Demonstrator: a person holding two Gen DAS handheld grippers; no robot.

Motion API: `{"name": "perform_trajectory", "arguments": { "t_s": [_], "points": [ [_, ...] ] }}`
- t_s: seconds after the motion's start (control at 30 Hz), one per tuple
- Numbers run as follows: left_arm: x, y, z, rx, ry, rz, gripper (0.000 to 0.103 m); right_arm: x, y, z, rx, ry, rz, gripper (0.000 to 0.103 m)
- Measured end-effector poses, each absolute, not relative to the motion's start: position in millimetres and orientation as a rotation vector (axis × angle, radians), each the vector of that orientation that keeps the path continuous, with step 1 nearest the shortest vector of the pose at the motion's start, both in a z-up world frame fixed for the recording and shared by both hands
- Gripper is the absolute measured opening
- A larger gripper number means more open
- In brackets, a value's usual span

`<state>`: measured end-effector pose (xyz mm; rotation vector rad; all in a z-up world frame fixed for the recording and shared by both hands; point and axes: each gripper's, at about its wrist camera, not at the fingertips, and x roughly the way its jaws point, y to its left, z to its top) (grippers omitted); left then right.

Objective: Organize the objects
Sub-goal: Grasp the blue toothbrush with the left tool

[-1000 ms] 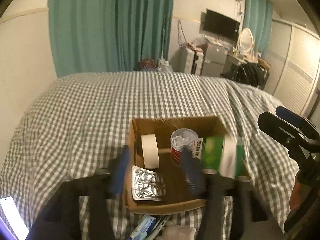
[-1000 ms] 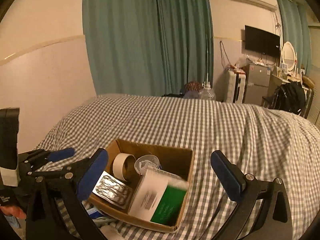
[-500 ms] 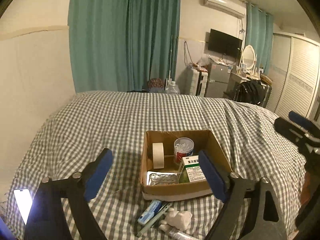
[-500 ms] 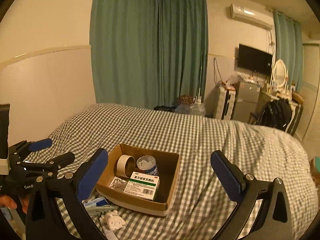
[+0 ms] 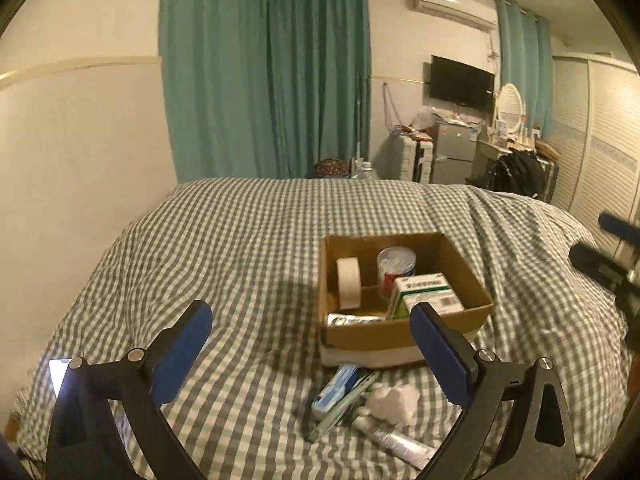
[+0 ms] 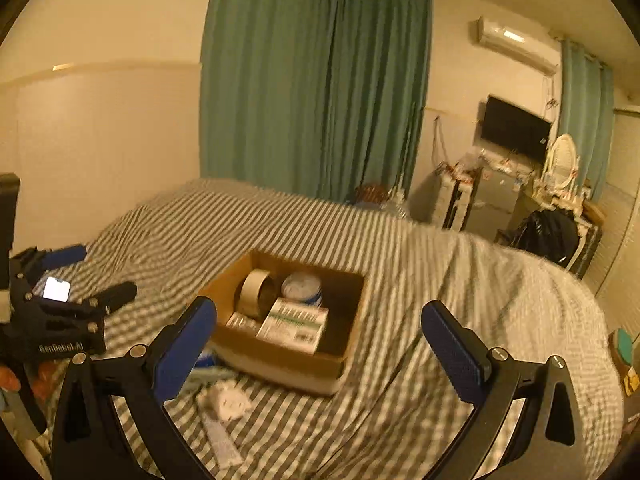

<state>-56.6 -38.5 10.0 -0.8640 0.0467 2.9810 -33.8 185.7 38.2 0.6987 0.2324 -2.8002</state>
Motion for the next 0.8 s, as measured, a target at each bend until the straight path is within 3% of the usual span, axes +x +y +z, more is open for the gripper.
{"name": "perform_trajectory", "arguments": {
  "t_s": [0.33,0.53,0.63,0.7,0.77,0.8],
  "points": [
    [-60.2,-50.3,-69.7,-1.063,0.009,2.954,0.102,-54.4,171.1,-63.1,0.939,0.229,-2.724,0.103],
    [-70.1,-30.2,-119.3,-1.225,0.074,2.835,0.102,-62.8,185.3,-99.1,1.073,0.166,-2.702,0.103],
    [-75.0,-18.8,-138.6,-1.292,0.129,2.774,0.096,-63.5,188.8,-107.0,1.110,0.141,-2.689,0.103],
    [-77.7,-13.7,-149.4,-1.331,0.140,2.725,0.082,-62.9,189.3,-109.8,1.121,0.145,-2.694,0.103],
    [-78.8,-10.8,-157.8,-1.361,0.160,2.699,0.047,-61.1,189.1,-110.5,1.121,0.152,-2.694,0.103],
    [-79.3,-12.3,-159.6,-1.375,0.153,2.697,0.024,-59.7,189.2,-110.5,1.118,0.154,-2.695,0.103]
  ]
}}
